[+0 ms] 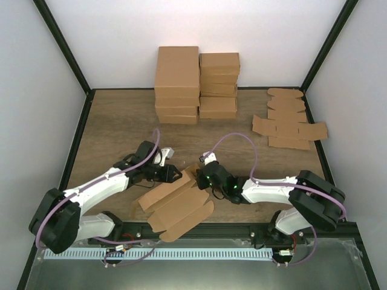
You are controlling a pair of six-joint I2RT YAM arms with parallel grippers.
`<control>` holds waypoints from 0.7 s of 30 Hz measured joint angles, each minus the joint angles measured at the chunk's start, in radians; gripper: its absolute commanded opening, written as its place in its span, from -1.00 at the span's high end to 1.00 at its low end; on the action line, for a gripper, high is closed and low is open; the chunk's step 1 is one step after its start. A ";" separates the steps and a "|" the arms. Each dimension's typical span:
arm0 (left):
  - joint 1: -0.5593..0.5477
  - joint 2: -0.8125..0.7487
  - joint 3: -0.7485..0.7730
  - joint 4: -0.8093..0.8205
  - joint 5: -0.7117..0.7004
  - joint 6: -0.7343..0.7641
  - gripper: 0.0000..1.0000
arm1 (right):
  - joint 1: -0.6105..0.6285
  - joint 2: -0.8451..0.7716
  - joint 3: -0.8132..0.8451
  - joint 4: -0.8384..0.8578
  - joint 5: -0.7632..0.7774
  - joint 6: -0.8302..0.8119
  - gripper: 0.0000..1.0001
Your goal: Fold the paper box
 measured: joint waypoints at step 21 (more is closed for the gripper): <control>-0.005 -0.081 -0.098 0.117 -0.029 -0.109 0.20 | 0.094 0.045 0.122 -0.186 0.056 0.127 0.99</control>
